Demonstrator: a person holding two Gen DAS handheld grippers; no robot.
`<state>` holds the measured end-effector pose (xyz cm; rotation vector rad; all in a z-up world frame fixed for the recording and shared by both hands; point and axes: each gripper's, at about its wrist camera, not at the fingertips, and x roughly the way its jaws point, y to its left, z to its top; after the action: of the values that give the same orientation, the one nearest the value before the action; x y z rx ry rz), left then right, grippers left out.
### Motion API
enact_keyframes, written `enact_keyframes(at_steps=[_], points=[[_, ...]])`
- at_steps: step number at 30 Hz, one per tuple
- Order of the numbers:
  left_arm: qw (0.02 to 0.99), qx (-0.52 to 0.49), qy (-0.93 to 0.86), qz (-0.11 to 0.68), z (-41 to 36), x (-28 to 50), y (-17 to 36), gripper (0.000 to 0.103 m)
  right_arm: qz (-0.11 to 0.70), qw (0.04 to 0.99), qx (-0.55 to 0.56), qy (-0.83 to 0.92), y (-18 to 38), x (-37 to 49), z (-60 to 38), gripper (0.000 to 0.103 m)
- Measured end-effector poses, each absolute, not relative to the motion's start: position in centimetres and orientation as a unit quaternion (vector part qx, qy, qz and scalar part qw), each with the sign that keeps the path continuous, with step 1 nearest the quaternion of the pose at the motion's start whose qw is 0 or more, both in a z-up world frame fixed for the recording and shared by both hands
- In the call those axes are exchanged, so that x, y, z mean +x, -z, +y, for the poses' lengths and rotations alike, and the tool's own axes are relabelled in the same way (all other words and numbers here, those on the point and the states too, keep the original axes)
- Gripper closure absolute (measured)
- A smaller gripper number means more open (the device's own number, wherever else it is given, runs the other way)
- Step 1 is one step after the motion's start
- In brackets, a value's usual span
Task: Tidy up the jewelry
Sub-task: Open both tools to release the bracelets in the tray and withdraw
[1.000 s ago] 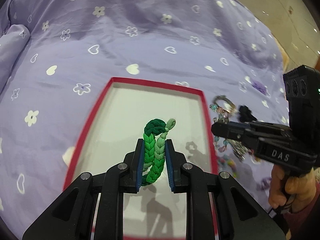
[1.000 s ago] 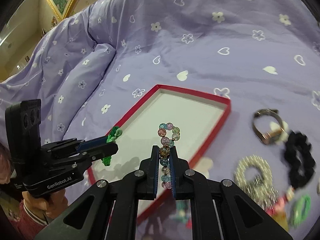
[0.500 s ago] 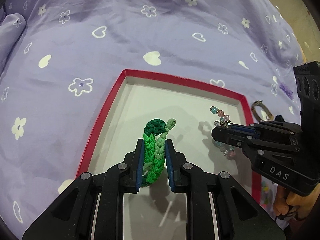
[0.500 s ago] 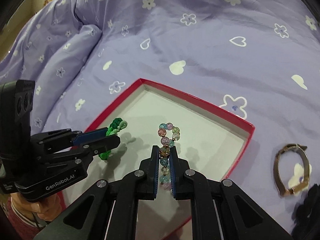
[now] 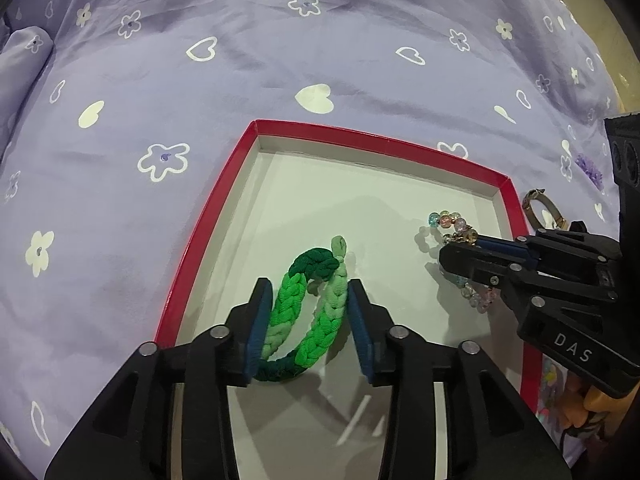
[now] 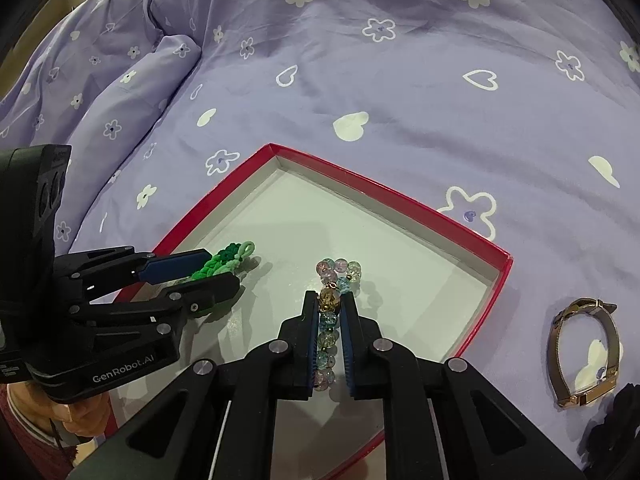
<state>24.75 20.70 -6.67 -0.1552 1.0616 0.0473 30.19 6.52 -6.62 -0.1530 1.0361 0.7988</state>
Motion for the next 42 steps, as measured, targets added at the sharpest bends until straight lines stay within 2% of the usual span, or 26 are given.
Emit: enact_keyframes(at_steps=[3, 10, 14, 19, 23, 29, 42], points=[[0.859, -0.073, -0.026, 0.507, 20.7, 24.8, 6.6, 0.058, 0.483, 0.789, -0.065, -0.374, 6.6, 30.3, 6.4, 0.089], [0.858, -0.067, -0.031, 0.508, 20.7, 24.8, 6.3, 0.053, 0.484, 0.786, -0.053, -0.380, 6.4, 30.4, 6.4, 0.085], [0.862, -0.068, -0.035, 0.501, 20.9, 24.3, 5.6, 0.047, 0.482, 0.787, -0.051, -0.381, 6.1, 30.4, 6.2, 0.081], [0.869, -0.078, -0.038, 0.488, 21.3, 23.1, 4.2, 0.047, 0.477, 0.790, -0.039, -0.384, 5.1, 30.0, 5.6, 0.079], [0.876, -0.084, -0.036, 0.474, 20.9, 21.8, 2.8, 0.042, 0.460, 0.800, -0.019, -0.384, 3.5, 29.1, 3.7, 0.063], [0.882, -0.102, -0.028, 0.459, 19.8, 19.7, 1.5, 0.037, 0.452, 0.812, 0.021, -0.369, 2.2, 28.0, -0.4, 0.062], [0.891, -0.101, 0.023, 0.443, 13.8, 17.6, -0.6, 0.036, 0.447, 0.841, 0.064, -0.297, 1.1, 25.1, -11.9, 0.058]])
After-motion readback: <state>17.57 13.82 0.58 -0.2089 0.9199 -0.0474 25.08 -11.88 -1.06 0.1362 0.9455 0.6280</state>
